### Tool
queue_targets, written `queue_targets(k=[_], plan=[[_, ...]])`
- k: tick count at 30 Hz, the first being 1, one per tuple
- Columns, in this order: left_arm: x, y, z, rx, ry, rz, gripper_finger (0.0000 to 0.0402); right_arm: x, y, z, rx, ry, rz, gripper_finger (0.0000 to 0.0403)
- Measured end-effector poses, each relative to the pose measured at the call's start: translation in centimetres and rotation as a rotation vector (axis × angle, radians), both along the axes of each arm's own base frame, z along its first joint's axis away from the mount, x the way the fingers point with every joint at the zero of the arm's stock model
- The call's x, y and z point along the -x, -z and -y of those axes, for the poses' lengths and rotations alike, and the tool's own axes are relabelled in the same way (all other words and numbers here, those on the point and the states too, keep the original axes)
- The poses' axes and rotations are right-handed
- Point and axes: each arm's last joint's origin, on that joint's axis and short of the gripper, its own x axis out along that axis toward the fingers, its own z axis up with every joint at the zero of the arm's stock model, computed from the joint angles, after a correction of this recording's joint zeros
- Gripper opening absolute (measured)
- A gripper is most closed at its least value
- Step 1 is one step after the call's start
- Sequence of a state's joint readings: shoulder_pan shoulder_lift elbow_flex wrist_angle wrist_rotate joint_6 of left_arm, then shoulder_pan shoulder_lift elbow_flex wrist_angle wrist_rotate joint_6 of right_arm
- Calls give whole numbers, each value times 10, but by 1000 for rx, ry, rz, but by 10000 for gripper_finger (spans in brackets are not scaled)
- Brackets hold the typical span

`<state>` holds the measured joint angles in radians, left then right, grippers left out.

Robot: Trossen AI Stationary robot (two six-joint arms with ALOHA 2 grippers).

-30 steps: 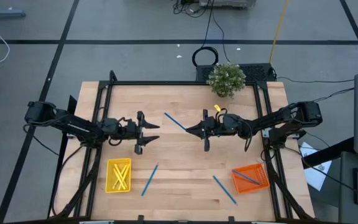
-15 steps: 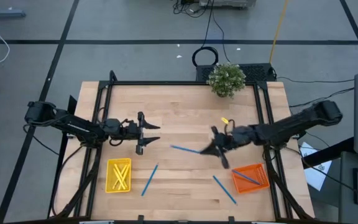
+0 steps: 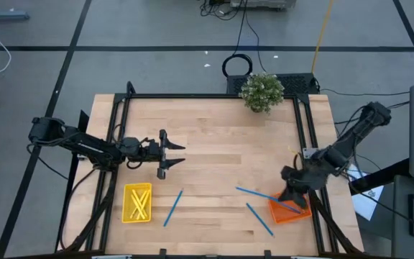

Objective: Sort pens & pencils
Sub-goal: Put the top blue pencil into the orange bin

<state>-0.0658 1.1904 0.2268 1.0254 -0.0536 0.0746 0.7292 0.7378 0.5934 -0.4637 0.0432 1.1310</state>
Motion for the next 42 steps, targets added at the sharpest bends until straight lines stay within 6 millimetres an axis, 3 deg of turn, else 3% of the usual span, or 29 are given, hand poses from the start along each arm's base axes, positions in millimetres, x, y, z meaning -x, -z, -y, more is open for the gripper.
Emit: queue_targets(k=[7,14,21,29,42], plan=[[0,0,0,0,0,-4,207,21,-2,-16,-260,109,-231,0],[0,0,0,0,0,-4,207,32,-4,-26,-339,155,-270,0],[0,0,0,8,0,-4,207,31,0,-29,-227,132,-174,0],[0,0,0,18,0,-4,207,39,14,-32,-159,135,-356,0],[0,0,0,23,1,-4,207,58,30,-36,-15,162,-498,0]])
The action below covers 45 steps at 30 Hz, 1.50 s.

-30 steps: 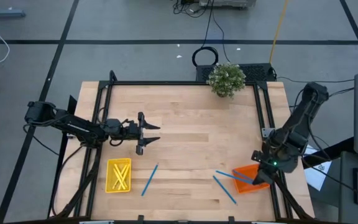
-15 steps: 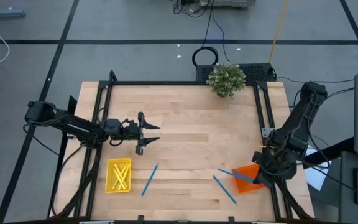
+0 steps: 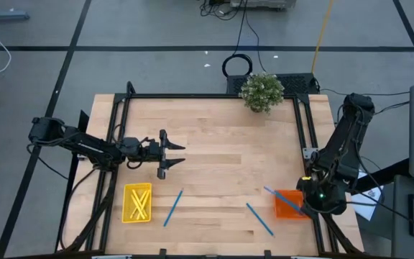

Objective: Sort pens & pencils
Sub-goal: Put the top blue pencil into the orange bin

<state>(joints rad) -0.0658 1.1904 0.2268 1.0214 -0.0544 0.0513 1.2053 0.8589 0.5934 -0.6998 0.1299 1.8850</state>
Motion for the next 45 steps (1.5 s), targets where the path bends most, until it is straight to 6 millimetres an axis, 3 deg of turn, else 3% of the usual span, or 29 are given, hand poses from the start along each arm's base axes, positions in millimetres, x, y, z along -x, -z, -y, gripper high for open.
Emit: queue_targets(k=[25,38,45], plan=[[0,0,0,4,0,0,207,5,7,11,100,117,-108,4],[0,0,0,4,0,0,207,8,57,13,0,111,-131,76],[0,0,0,4,1,0,207,7,62,13,-35,119,-109,111]])
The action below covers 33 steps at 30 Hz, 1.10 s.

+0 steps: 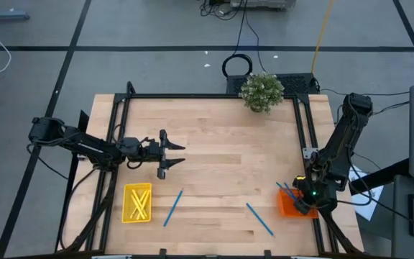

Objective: Sort pens & pencils
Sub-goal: Put the top blue pencil into the orange bin

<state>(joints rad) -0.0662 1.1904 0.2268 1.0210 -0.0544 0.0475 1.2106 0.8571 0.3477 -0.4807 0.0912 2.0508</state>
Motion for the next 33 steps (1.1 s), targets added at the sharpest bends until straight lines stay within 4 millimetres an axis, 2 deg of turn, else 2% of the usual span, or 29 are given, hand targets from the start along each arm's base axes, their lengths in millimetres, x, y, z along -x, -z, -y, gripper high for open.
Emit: queue_targets(k=[14,33], plan=[[0,0,0,0,0,0,207,-7,-2,0,-21,66,65,115],[0,0,0,0,0,-1,207,-35,-5,7,9,33,210,114]])
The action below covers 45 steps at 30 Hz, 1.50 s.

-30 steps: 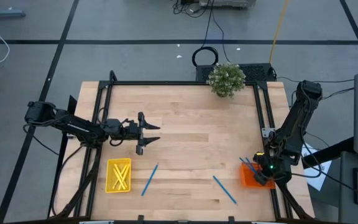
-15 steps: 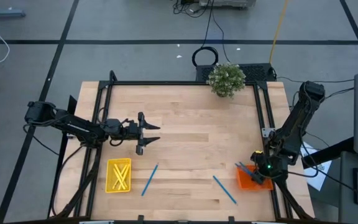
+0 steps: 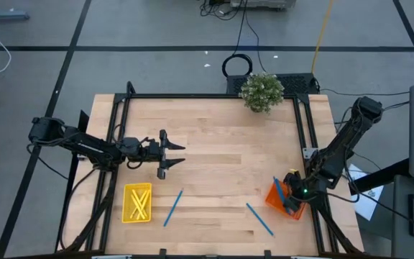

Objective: Sort pens & pencils
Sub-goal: Put the top blue pencil into the orange bin, then put the left blue pencil into the orange bin

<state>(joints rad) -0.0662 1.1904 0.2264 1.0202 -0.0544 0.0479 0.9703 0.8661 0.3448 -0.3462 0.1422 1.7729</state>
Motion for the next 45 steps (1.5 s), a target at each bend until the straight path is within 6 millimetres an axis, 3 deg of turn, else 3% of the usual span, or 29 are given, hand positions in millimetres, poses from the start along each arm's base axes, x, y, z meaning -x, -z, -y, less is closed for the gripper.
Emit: queue_targets(k=[23,28,37,45], plan=[[0,0,0,0,0,0,207,-5,-20,-7,-112,-156,203,114],[0,0,0,0,0,0,207,-6,-30,-2,-74,-151,349,114],[0,0,0,-7,0,1,207,-27,-52,9,214,-216,781,114],[1,-1,0,4,0,4,207,-59,-66,38,891,-180,1001,114]])
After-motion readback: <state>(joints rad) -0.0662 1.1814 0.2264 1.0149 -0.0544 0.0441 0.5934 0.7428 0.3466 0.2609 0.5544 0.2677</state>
